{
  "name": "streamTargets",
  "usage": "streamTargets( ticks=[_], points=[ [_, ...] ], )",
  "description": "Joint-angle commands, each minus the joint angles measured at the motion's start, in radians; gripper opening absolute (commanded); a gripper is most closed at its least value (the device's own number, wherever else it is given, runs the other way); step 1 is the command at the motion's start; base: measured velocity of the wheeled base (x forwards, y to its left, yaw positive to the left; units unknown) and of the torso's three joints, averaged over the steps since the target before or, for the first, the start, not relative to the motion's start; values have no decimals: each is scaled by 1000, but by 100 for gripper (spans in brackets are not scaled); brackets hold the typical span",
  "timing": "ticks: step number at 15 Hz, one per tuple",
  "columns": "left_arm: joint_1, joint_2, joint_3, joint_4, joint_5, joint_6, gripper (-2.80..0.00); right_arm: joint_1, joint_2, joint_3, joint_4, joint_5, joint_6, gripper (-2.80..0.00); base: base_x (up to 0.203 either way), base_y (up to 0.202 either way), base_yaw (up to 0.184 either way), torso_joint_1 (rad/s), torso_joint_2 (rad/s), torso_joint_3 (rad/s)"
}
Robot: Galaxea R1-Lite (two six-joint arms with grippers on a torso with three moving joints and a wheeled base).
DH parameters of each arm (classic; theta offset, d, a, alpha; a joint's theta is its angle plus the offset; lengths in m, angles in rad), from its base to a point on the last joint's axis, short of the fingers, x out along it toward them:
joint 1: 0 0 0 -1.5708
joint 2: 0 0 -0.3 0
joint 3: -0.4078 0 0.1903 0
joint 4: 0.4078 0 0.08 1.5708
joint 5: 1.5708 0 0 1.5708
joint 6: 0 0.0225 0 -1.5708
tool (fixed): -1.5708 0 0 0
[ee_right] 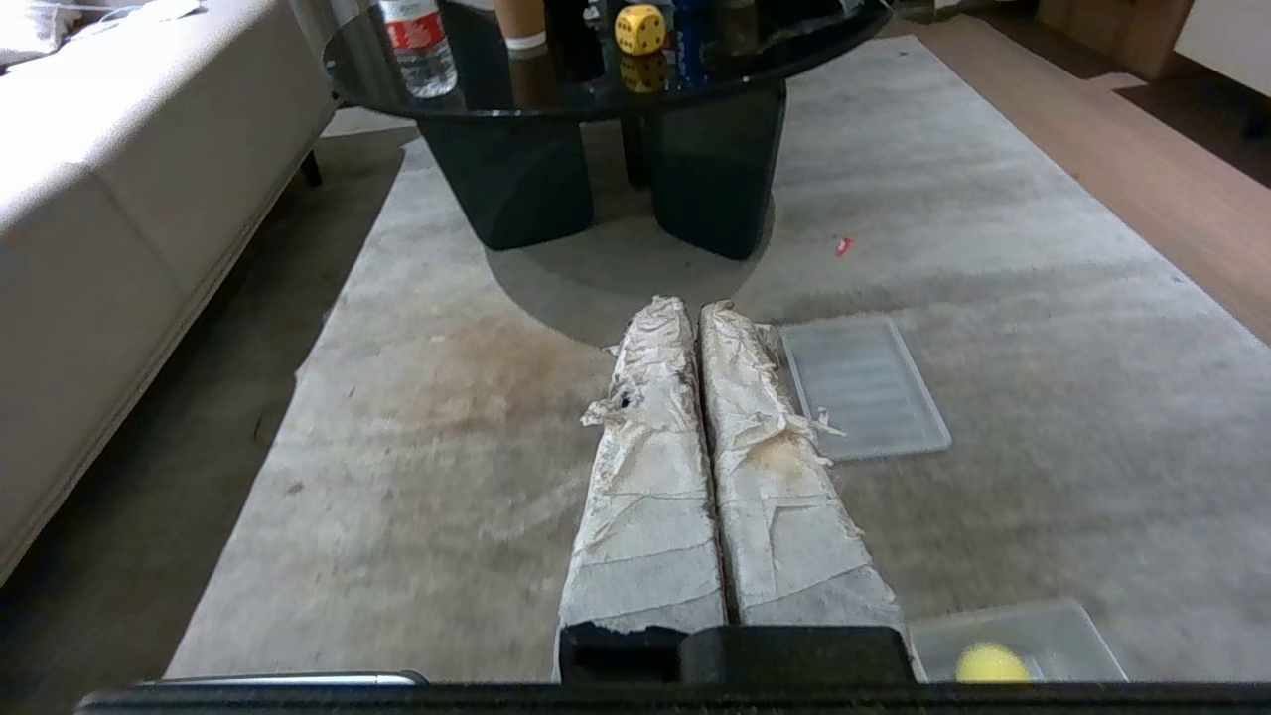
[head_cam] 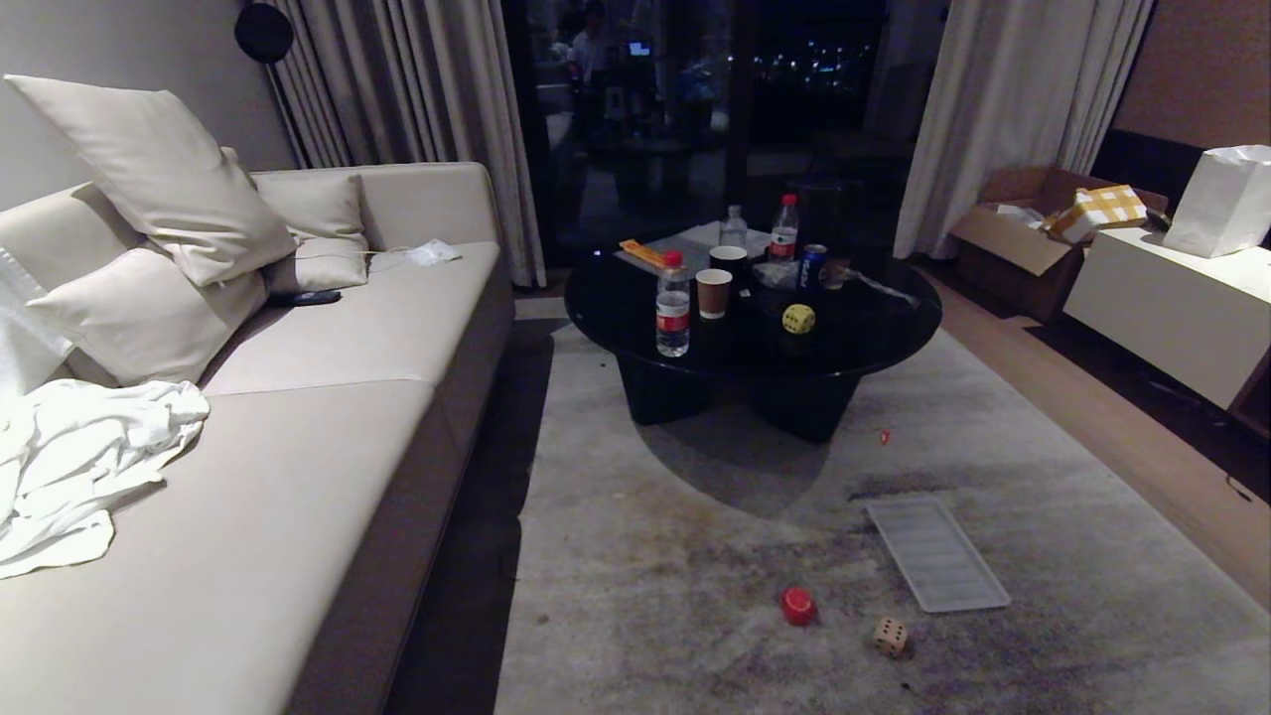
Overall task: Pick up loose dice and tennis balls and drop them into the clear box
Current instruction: Find toys out of the box
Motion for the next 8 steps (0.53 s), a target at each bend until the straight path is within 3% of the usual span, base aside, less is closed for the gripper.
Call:
streamTargets(
  ticks=[1, 8],
  points=[
    [0, 1, 0, -1, 1, 0, -280, 0, 1, 11, -1, 0, 0, -280, 184, 0, -1, 2, 3, 0],
    [0, 1, 2, -1, 1, -1, -280, 0, 1, 11, -1, 0, 1, -280, 183, 0, 0, 1, 2, 2]
  ],
)
